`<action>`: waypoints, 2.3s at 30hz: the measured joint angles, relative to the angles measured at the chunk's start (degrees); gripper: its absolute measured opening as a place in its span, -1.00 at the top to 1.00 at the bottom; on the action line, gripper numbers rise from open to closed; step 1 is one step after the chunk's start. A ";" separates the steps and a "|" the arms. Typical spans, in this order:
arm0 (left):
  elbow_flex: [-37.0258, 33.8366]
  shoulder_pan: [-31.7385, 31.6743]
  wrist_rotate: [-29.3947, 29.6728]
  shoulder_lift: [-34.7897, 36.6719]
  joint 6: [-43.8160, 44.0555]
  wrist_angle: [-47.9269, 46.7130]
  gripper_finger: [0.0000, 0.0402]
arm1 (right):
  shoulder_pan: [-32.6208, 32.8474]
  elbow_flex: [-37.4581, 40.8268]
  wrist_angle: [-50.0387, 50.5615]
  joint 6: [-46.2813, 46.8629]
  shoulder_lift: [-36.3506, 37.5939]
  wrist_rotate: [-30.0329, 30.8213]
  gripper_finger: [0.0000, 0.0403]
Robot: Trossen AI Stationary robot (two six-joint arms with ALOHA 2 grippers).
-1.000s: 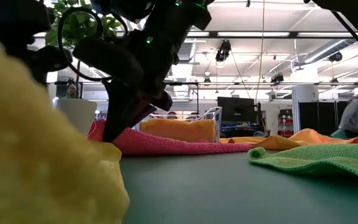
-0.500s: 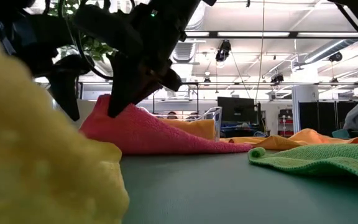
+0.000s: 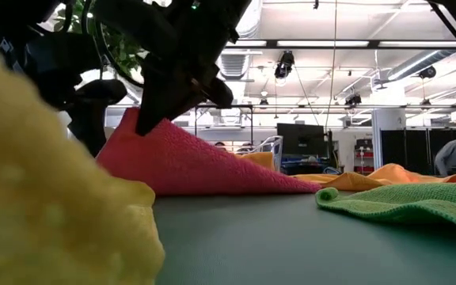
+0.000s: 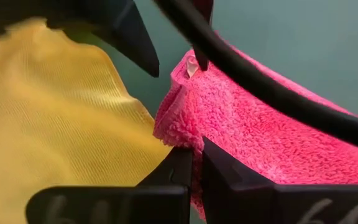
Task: Fold microfiber towels
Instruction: Fold the pink microfiber cloth
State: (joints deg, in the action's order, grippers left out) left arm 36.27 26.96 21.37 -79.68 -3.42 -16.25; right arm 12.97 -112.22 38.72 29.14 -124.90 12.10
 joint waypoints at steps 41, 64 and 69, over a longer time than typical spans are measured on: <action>0.53 -1.03 -1.92 0.15 -2.19 6.15 1.00 | 6.93 0.09 10.07 14.73 3.59 6.45 0.96; 8.11 -14.30 -12.37 1.87 -8.45 6.71 1.00 | 17.17 0.07 29.16 54.89 3.74 24.79 0.96; 9.99 -18.10 -12.90 0.87 -10.97 7.30 1.00 | 17.51 2.29 34.47 63.84 3.76 31.37 0.96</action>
State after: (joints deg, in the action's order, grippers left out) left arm 46.26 8.86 8.47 -78.81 -14.39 -8.95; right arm 30.48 -109.93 73.19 92.98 -121.14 43.47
